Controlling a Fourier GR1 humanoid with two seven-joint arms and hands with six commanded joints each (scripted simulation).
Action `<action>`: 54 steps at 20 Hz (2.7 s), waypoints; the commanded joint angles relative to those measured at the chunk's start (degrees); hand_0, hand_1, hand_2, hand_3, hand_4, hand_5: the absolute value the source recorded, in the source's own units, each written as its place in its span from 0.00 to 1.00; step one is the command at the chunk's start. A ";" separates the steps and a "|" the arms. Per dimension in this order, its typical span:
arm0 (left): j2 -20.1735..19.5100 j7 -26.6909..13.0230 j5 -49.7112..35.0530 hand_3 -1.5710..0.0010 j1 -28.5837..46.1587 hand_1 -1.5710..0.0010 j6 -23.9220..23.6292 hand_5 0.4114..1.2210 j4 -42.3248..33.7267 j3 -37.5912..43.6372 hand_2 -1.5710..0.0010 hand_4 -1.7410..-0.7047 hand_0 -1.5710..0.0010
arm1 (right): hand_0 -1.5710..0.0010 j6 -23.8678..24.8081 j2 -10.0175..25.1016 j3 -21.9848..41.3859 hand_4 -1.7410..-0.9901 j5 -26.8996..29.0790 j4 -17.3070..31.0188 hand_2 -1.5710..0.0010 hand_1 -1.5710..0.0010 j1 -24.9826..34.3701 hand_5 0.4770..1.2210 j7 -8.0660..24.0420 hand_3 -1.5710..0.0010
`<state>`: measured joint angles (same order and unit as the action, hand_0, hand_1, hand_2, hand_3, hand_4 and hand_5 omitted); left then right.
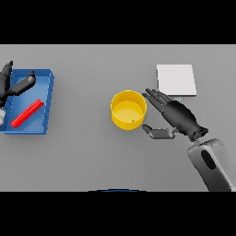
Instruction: Pick up the red beaker and tilt it to pour out 1 green nut into yellow bowl. Pick up the yellow bowl and place it on the metallic measuring scale.
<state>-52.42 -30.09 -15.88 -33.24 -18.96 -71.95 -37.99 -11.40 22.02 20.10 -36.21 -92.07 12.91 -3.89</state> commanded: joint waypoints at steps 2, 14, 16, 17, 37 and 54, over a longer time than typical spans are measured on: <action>0.20 -0.12 0.12 1.00 -0.35 1.00 -0.48 0.38 0.10 0.10 1.00 0.91 1.00 | 1.00 -1.93 0.64 2.19 0.63 -1.87 1.77 1.00 1.00 3.45 0.25 -1.07 1.00; 0.09 0.09 0.10 1.00 -0.37 1.00 0.08 0.38 -0.18 -0.28 1.00 0.91 1.00 | 1.00 -10.70 0.09 10.93 0.66 -6.60 14.40 1.00 1.00 16.23 0.28 -5.89 1.00; -0.38 -0.29 0.08 1.00 -0.67 1.00 0.34 0.39 -0.37 -0.19 1.00 0.91 1.00 | 1.00 -11.88 -0.59 11.75 0.66 -6.58 16.27 1.00 1.00 17.57 0.28 -6.40 1.00; -0.27 -0.40 0.06 1.00 -1.27 1.00 0.65 0.40 0.18 -0.05 1.00 0.91 1.00 | 1.00 -12.26 -0.81 11.84 0.65 -6.47 17.15 1.00 1.00 18.36 0.27 -6.61 1.00; -1.24 0.36 -0.34 1.00 0.21 1.00 0.48 0.39 -0.58 0.19 1.00 0.91 1.00 | 0.35 -19.51 -2.12 18.18 0.23 -10.16 23.38 0.39 0.37 23.14 0.82 -4.89 0.56; -1.75 -0.49 -0.04 1.00 -0.51 1.00 0.36 0.38 -1.74 0.04 1.00 0.91 1.00 | 0.01 -27.36 4.18 12.92 0.02 -3.78 11.64 0.03 0.01 25.72 1.00 -0.27 0.14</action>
<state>-54.16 -30.50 -15.92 -33.75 -18.58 -73.70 -37.95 -38.73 26.25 32.99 -39.97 -80.45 38.70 -4.20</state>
